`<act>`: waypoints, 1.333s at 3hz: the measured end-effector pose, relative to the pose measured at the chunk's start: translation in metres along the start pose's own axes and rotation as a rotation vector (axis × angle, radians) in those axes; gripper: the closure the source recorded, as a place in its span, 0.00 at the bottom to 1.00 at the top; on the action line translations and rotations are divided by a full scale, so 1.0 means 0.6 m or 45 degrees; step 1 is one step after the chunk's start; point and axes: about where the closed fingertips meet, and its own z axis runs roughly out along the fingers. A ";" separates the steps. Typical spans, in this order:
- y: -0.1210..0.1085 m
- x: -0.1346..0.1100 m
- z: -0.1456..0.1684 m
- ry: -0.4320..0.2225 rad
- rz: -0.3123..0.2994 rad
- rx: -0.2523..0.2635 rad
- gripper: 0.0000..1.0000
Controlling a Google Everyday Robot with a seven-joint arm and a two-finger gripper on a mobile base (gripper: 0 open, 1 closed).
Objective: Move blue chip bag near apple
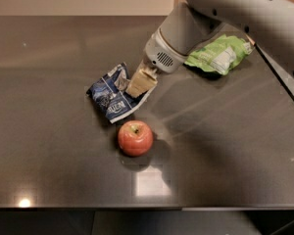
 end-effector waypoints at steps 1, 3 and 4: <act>0.006 0.003 0.011 -0.004 -0.015 -0.023 0.36; 0.008 0.001 0.014 -0.001 -0.020 -0.027 0.00; 0.008 0.001 0.014 -0.001 -0.020 -0.027 0.00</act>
Offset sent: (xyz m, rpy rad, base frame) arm -0.0028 0.0024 -0.0055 0.0042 0.0056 0.0171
